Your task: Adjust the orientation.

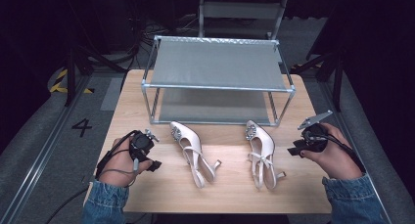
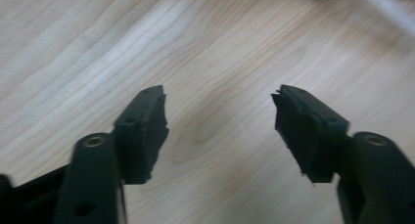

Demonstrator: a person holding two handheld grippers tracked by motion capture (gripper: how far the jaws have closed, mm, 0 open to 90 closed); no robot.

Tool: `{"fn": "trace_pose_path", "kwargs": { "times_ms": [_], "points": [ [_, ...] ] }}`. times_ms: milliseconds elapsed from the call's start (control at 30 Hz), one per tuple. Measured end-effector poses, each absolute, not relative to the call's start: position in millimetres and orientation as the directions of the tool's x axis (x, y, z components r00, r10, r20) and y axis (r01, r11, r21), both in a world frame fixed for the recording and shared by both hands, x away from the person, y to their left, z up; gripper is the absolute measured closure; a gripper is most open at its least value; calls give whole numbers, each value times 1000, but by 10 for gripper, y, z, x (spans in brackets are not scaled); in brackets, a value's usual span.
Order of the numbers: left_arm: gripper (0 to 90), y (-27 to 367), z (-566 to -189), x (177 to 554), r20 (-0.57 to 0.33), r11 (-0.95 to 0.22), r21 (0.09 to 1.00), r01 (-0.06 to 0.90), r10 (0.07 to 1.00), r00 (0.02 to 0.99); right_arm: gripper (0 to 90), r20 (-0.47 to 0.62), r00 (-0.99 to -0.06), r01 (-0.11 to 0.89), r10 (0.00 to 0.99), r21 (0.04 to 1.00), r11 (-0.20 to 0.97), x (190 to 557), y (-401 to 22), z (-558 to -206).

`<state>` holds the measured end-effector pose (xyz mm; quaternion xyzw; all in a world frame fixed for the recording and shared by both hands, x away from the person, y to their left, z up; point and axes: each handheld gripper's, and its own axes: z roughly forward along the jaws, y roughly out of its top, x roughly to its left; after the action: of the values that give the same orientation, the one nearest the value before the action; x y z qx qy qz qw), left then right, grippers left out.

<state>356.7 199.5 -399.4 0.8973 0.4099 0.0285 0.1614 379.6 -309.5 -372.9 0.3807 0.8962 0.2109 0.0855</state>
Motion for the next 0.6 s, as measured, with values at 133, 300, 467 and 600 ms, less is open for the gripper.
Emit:
{"fn": "trace_pose_path", "kwargs": {
  "times_ms": [133, 300, 467, 600],
  "points": [
    [412, 1964, -3970, 3560, -80, -619, 322, 716, 736, 672, 581, 26, -688, 658, 726, 446, 607, 3851, -3160, -3828],
    [408, 1928, -3955, 3547, -80, -627, 372, 684, 713, 697, 570, 43, -682, 669, 730, 439, 599, 3879, -3159, -3899],
    [368, 1836, -3914, 3546, -36, -658, 376, 653, 693, 720, 565, 46, -683, 665, 729, 451, 595, 3887, -3152, -3916],
    [361, 1742, -3930, 3561, -50, -675, 396, 623, 661, 748, 556, 36, -677, 666, 735, 456, 590, 3876, -3163, -3917]
  ]
}}
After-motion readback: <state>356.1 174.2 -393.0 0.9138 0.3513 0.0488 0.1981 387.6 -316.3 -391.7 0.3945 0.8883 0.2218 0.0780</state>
